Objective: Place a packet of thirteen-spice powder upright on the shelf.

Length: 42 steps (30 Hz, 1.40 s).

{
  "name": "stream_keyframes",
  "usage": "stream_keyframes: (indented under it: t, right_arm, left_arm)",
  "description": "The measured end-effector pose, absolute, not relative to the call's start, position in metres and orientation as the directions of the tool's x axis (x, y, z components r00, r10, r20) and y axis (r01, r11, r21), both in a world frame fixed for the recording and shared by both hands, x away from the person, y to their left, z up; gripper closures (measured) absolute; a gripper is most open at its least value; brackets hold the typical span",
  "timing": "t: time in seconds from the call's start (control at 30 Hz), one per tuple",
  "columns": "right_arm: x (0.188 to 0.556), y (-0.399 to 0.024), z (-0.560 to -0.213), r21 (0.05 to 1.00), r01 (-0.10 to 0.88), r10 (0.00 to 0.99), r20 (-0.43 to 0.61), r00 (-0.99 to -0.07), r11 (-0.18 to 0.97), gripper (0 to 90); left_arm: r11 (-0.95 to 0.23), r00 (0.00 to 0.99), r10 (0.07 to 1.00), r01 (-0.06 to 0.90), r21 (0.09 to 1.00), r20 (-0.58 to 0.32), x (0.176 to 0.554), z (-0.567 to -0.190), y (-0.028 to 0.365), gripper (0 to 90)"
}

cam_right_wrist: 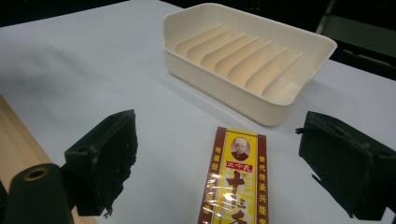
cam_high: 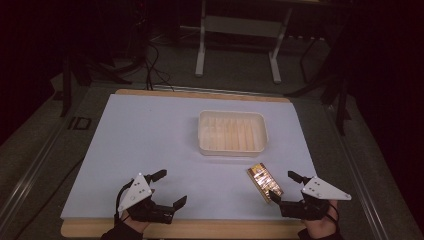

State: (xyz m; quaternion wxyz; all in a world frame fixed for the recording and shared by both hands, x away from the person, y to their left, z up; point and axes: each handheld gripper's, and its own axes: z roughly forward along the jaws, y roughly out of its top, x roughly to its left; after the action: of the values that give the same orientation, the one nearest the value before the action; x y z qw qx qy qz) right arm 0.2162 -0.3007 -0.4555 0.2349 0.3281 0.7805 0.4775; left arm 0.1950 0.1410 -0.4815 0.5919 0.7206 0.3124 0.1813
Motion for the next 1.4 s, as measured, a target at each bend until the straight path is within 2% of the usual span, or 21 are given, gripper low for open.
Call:
stream_keyframes:
  t: [0.17, 0.43, 0.9, 1.13, 1.23, 1.4]
  right_arm:
    - [0.216, -0.301, -0.456, 0.899, 0.286, 0.738, -0.058, -0.672, 0.332, 11.5]
    - [0.211, -0.29, -0.46, 0.891, 0.208, 0.712, -0.163, -0.682, 0.404, 13.0]
    - [0.212, -0.288, -0.441, 0.902, 0.214, 0.686, -0.114, -0.719, 0.375, 13.3]
    - [0.218, -0.289, -0.427, 0.906, 0.213, 0.72, -0.13, -0.681, 0.365, 11.5]
    - [0.22, -0.29, -0.421, 0.923, 0.174, 0.72, -0.141, -0.679, 0.345, 11.5]
    - [0.229, -0.289, -0.412, 0.905, 0.226, 0.736, -0.127, -0.665, 0.36, 11.5]
  left_arm:
    - [-0.104, 0.741, 0.663, 0.234, 0.967, -0.108, 0.195, -0.481, 0.14, 1.6]
    - [-0.104, 0.742, 0.662, 0.233, 0.967, -0.107, 0.194, -0.481, 0.14, 1.6]
    - [-0.11, 0.745, 0.659, 0.235, 0.966, -0.106, 0.195, -0.482, 0.14, 1.6]
    - [-0.121, 0.749, 0.655, 0.232, 0.965, -0.098, 0.194, -0.482, 0.138, 1.6]
    - [-0.122, 0.75, 0.655, 0.231, 0.965, -0.097, 0.194, -0.482, 0.138, 1.6]
    - [-0.118, 0.747, 0.657, 0.235, 0.965, -0.102, 0.195, -0.483, 0.138, 1.6]
